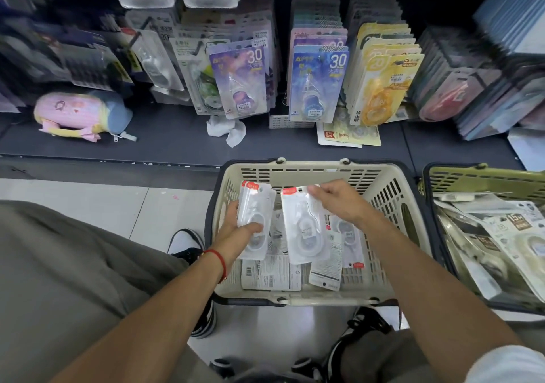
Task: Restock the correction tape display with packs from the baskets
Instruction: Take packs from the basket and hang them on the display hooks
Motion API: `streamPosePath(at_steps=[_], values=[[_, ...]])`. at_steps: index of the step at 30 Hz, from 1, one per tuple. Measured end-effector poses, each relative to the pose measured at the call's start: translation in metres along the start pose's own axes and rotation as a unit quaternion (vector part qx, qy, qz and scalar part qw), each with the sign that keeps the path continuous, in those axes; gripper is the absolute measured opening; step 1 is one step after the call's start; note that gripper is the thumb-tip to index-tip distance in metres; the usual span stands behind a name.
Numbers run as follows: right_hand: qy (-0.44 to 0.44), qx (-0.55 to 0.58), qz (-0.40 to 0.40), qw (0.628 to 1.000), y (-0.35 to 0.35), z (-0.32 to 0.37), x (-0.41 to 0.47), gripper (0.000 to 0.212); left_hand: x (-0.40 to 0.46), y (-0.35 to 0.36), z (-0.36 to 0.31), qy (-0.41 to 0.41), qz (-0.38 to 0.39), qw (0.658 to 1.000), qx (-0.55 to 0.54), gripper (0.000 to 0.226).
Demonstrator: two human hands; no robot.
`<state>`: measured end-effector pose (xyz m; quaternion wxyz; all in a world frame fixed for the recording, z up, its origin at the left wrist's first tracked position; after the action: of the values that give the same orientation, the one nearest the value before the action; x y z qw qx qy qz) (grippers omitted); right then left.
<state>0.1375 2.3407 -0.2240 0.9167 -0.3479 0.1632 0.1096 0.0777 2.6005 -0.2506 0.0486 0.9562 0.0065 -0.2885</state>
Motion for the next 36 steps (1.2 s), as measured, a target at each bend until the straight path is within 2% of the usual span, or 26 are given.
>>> streamPosePath(at_steps=[2, 4, 7, 9, 10, 11, 12, 13, 14, 15, 17, 19, 22, 23, 25, 28, 30, 33, 36], values=[[0.020, 0.044, 0.038, 0.998, 0.012, 0.007, -0.003, 0.051, -0.004, 0.011, 0.004, -0.023, 0.017, 0.999, -0.033, 0.042], [0.039, 0.041, 0.033, 0.998, 0.029, 0.010, -0.002, 0.048, -0.010, 0.022, 0.011, -0.062, 0.035, 0.993, -0.095, 0.046], [0.072, 0.091, 0.007, 0.993, 0.054, 0.004, 0.000, 0.054, -0.013, 0.032, 0.021, -0.083, 0.060, 0.990, -0.098, 0.086], [0.102, 0.131, 0.006, 0.986, 0.061, -0.015, 0.000, 0.051, -0.012, 0.027, 0.026, -0.071, 0.046, 0.994, -0.066, 0.090], [0.111, 0.087, 0.001, 0.990, 0.059, -0.031, -0.001, 0.045, -0.010, 0.022, 0.030, -0.070, 0.037, 0.994, -0.069, 0.084], [0.103, -0.045, -0.001, 0.994, 0.052, -0.048, -0.004, 0.036, -0.008, 0.017, 0.033, -0.070, 0.028, 0.994, -0.076, 0.078], [0.085, -0.210, 0.024, 0.974, 0.050, -0.066, -0.007, 0.031, -0.006, 0.013, 0.036, -0.071, 0.016, 0.994, -0.082, 0.073], [0.058, -0.350, 0.072, 0.932, 0.055, -0.083, -0.010, 0.045, -0.005, 0.008, 0.038, -0.074, 0.005, 0.994, -0.085, 0.071], [0.023, -0.437, 0.124, 0.891, 0.066, -0.098, -0.013, 0.067, -0.003, 0.005, 0.039, -0.075, -0.005, 0.993, -0.087, 0.070], [-0.013, -0.484, 0.171, 0.858, 0.078, -0.107, -0.018, 0.086, -0.002, 0.002, 0.040, -0.076, -0.011, 0.993, -0.091, 0.069], [-0.080, -0.545, 0.214, 0.807, 0.097, -0.111, -0.020, 0.098, 0.000, 0.000, 0.042, -0.082, -0.017, 0.991, -0.101, 0.072], [-0.127, -0.592, 0.189, 0.773, 0.104, -0.106, -0.010, 0.083, 0.001, -0.002, 0.043, -0.086, -0.025, 0.991, -0.104, 0.076], [-0.119, -0.646, 0.130, 0.743, 0.090, -0.100, 0.004, 0.055, 0.001, -0.004, 0.045, -0.090, -0.036, 0.991, -0.096, 0.076], [-0.107, -0.641, 0.126, 0.750, 0.083, -0.101, 0.005, 0.053, 0.001, -0.004, 0.044, -0.092, -0.035, 0.991, -0.092, 0.075], [-0.049, -0.567, 0.124, 0.813, 0.062, -0.107, 0.002, 0.041, 0.001, -0.004, 0.043, -0.096, -0.035, 0.991, -0.090, 0.074], [0.066, -0.368, 0.109, 0.921, 0.021, -0.112, -0.005, 0.021, 0.000, -0.002, 0.037, -0.084, -0.045, 0.992, -0.085, 0.067], [0.114, -0.206, 0.100, 0.967, 0.003, -0.103, -0.012, 0.014, -0.002, 0.002, 0.029, -0.053, -0.058, 0.994, -0.069, 0.063], [0.092, -0.054, 0.033, 0.994, -0.017, -0.062, -0.019, 0.026, -0.008, 0.011, 0.014, 0.005, -0.079, 0.996, -0.051, 0.063], [0.052, -0.004, -0.074, 0.996, -0.032, -0.009, -0.031, 0.024, -0.017, 0.024, -0.003, 0.073, -0.092, 0.991, -0.061, 0.070]])
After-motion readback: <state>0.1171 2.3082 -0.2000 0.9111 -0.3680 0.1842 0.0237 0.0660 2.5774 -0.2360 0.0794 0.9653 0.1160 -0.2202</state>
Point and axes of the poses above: each hand's wrist, its own x-axis towards the middle knuckle, its own y-axis out of the palm, z = x × y, the point moved 8 cm from there along x, towards the middle knuckle, and after that the axes turned 12 degrees about -x, right-handed, at the moved point
